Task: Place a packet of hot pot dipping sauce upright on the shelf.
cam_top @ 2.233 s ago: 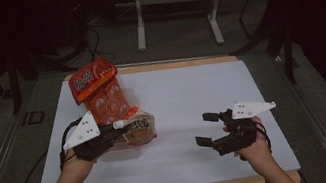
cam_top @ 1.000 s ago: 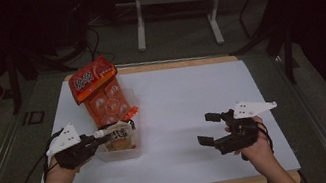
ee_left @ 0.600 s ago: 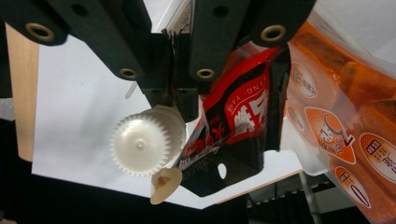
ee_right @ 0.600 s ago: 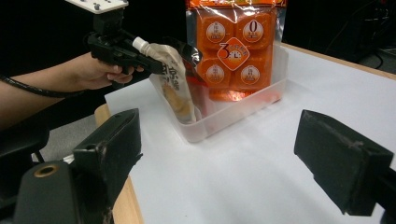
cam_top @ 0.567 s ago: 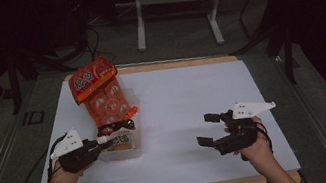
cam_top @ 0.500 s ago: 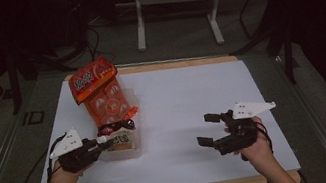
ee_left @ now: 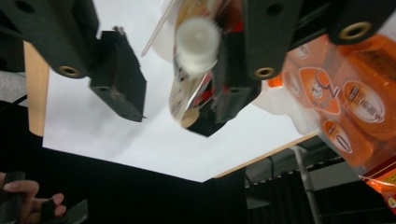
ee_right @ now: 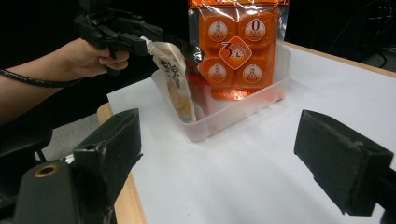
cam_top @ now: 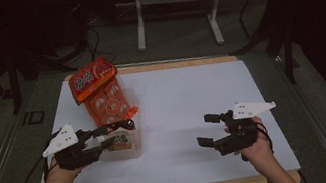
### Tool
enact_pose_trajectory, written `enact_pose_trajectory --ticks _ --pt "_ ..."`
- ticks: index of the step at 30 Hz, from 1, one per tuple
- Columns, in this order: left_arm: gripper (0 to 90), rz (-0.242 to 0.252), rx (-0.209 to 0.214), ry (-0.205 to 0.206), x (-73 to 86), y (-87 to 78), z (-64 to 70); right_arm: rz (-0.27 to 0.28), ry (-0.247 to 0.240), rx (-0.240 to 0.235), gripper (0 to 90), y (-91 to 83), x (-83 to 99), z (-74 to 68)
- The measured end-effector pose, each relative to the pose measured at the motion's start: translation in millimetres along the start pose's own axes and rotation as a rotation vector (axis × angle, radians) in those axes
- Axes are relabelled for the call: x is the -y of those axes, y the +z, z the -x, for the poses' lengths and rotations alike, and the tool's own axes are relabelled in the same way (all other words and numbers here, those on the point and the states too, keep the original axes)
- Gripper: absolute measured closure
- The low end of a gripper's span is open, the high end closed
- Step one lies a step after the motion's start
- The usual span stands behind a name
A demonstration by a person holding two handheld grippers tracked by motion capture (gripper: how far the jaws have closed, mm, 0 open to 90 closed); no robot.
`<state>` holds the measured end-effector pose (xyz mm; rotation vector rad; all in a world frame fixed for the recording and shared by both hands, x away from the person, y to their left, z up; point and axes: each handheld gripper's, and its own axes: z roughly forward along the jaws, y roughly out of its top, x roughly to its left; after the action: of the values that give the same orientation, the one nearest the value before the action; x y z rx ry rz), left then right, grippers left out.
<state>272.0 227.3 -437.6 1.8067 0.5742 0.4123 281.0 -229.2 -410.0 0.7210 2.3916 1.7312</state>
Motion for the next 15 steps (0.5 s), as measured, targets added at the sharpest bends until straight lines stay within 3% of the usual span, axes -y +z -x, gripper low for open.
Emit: enact_pose_trajectory --ticks 3,10,15 --pt "48.4 0.007 0.001 -0.003 -5.6 1.6 3.2 -0.001 -0.002 0.000 14.7 0.0 -0.3 0.0" --pt "18.4 0.023 0.031 -0.036 -16.9 10.1 13.9 -0.001 -0.006 0.000 14.7 -1.1 -1.0 -0.8" --pt "12.4 0.023 0.038 -0.020 -23.3 18.5 26.7 -0.005 -0.002 -0.001 14.7 -2.1 0.5 -0.4"
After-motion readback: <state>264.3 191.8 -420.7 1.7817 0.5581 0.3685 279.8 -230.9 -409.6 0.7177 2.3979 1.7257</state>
